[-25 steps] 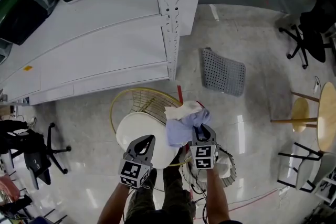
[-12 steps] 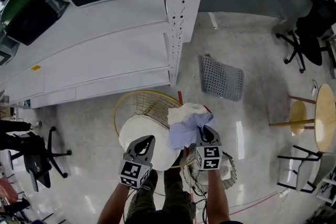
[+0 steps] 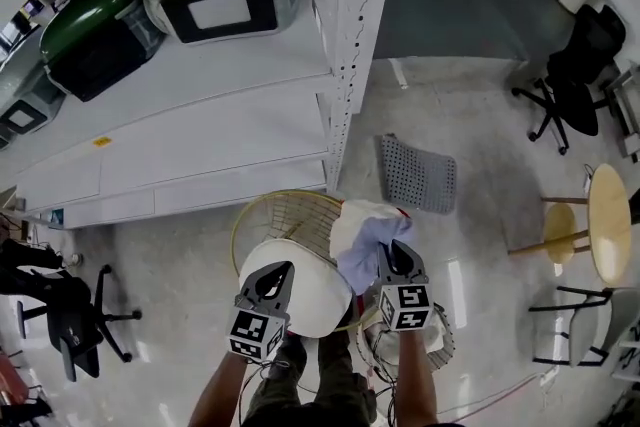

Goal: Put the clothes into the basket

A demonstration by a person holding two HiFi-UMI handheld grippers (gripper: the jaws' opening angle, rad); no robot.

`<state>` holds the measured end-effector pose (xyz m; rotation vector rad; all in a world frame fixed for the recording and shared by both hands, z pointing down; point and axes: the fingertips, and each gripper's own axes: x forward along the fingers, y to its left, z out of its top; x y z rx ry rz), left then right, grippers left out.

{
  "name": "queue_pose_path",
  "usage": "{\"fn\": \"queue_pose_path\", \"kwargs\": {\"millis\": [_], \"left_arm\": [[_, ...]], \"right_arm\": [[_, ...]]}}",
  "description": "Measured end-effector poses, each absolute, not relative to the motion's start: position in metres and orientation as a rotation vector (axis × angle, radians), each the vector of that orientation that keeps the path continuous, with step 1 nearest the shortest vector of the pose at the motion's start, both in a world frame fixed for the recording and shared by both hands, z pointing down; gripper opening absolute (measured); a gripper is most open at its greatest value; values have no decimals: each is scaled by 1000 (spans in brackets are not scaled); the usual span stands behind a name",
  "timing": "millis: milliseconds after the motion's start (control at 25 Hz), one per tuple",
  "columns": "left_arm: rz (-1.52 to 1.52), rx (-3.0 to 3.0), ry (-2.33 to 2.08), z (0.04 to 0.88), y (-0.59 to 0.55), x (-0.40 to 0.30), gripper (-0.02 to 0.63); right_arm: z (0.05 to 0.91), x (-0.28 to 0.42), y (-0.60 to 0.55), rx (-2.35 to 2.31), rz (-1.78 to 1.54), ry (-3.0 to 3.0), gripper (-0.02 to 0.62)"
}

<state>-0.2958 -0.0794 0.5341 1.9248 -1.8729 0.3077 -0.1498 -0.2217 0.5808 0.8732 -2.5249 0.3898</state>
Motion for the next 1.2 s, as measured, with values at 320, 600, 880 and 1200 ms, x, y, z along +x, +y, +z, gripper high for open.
{"fn": "queue_pose_path", "kwargs": {"millis": [320, 600, 880, 1200], "left_arm": [[231, 1985, -1946, 478, -55, -318, 0], [199, 2055, -1961, 443, -29, -331, 0], [188, 2148, -1926, 424, -12, -329, 0], [193, 2277, -1809, 417, 1, -298, 0]], "right_arm": [[481, -157, -199, 967, 353, -2668, 77], [404, -159, -164, 1055, 268, -2770, 76], [389, -147, -131, 1151, 279, -2768, 77], [382, -102, -92, 1314, 280, -2712, 77]]}}
